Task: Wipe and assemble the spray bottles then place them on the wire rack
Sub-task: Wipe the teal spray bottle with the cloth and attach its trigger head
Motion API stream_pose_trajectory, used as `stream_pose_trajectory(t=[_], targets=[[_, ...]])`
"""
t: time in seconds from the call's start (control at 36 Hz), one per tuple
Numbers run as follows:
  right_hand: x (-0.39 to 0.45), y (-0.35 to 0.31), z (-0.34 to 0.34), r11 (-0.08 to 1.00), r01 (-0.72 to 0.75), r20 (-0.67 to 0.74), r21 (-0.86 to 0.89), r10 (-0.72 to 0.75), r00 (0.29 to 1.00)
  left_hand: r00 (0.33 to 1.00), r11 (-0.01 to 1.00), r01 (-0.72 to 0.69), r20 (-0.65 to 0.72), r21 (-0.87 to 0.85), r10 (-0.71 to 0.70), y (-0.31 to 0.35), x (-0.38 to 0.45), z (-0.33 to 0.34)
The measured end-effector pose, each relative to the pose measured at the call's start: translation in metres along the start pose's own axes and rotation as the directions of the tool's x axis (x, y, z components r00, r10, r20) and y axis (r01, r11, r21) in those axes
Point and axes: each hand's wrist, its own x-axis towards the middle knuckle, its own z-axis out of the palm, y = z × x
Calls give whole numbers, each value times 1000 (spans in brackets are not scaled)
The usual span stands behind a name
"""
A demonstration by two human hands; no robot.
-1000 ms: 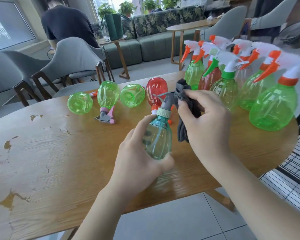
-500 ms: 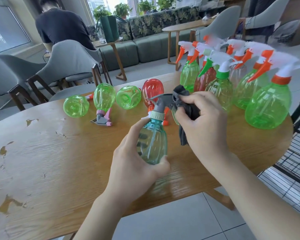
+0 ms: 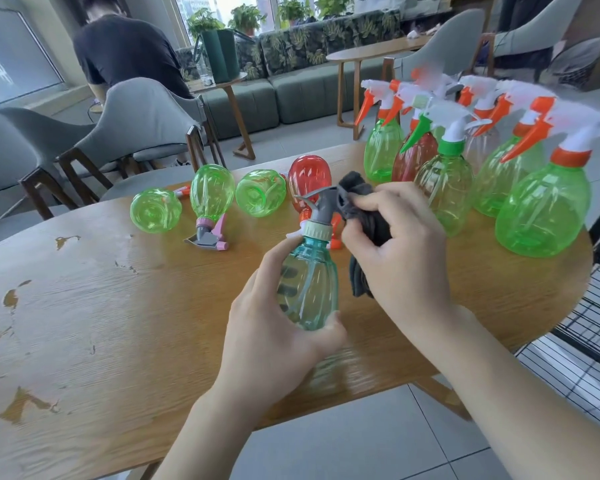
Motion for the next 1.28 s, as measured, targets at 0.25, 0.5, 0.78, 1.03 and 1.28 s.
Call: stream_pose_trajectory(t=[0.25,0.5,0.78,1.03,1.28], targets=[[0,7,-4,993,-105,-126,-52,98,987,999,999,33,5,-30,-33,0,-1,-2],[-10,-6,9,999,-28,-55,32,30,998,999,999,34,-3,-43,-34,-1,-2,-2],[-9,-4,5,1000,9,-36,23,-8,999,999,996,49,-5,-69,-49,3,-3,-2],[-19,1,10,999,10,68,-34,-8,998,990,983,119,-57,-138,-128,4,-4,-3],[-10,-6,9,997,73,-22,-25,-74,997,997,994,73,-24,-87,-76,5,-3,-5]])
